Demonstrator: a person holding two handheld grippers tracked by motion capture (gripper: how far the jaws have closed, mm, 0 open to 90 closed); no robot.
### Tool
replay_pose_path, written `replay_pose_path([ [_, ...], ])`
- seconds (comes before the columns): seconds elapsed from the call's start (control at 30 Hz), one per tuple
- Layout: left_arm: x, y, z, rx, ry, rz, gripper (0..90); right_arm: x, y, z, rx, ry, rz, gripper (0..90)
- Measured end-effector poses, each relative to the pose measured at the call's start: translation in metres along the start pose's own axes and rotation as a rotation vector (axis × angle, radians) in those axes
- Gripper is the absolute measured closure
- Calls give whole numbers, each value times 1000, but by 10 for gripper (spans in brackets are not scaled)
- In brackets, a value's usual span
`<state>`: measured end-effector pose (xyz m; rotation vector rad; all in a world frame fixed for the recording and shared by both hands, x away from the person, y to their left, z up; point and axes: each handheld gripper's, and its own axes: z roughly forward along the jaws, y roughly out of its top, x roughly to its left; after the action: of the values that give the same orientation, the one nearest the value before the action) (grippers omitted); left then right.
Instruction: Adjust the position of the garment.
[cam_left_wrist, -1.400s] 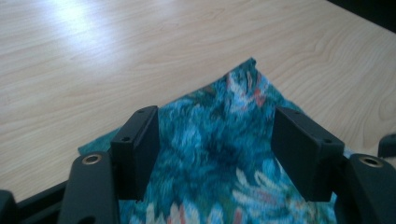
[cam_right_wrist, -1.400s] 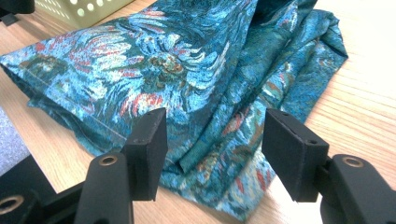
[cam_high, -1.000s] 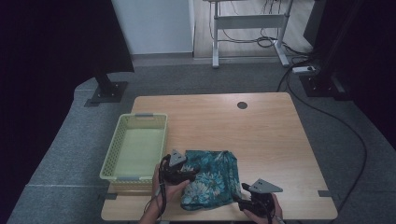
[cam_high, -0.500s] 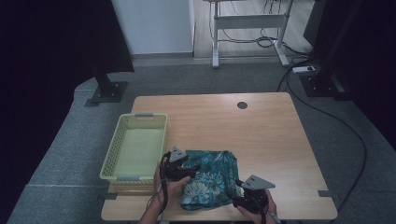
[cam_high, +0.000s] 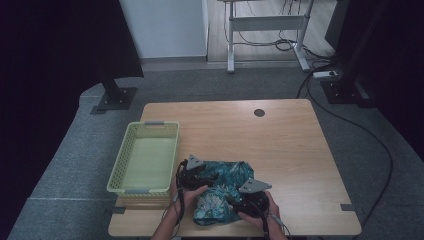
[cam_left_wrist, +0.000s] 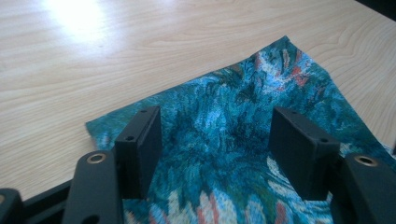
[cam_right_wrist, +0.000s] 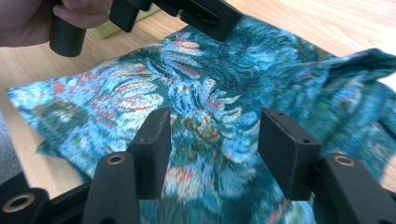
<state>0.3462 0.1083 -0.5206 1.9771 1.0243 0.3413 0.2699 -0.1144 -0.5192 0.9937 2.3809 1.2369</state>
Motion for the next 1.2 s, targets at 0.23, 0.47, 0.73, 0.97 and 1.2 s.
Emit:
replay_pose_path([
  [0.23,2,-7,14,33,21,-10,348,-2,-5,20,55,0,2,368],
  [0.47,9,-13,19,40,29,-36,352,-6,-17,26,99,-11,-10,334],
  [0.73,15,-19,22,44,37,-54,354,-5,-27,25,72,-31,-37,332],
  [0.97,18,-20,22,37,34,-49,368,-6,-28,25,64,-27,-40,334],
  [1.2,15,-19,24,42,48,-30,368,-7,-28,24,78,-27,-52,343],
])
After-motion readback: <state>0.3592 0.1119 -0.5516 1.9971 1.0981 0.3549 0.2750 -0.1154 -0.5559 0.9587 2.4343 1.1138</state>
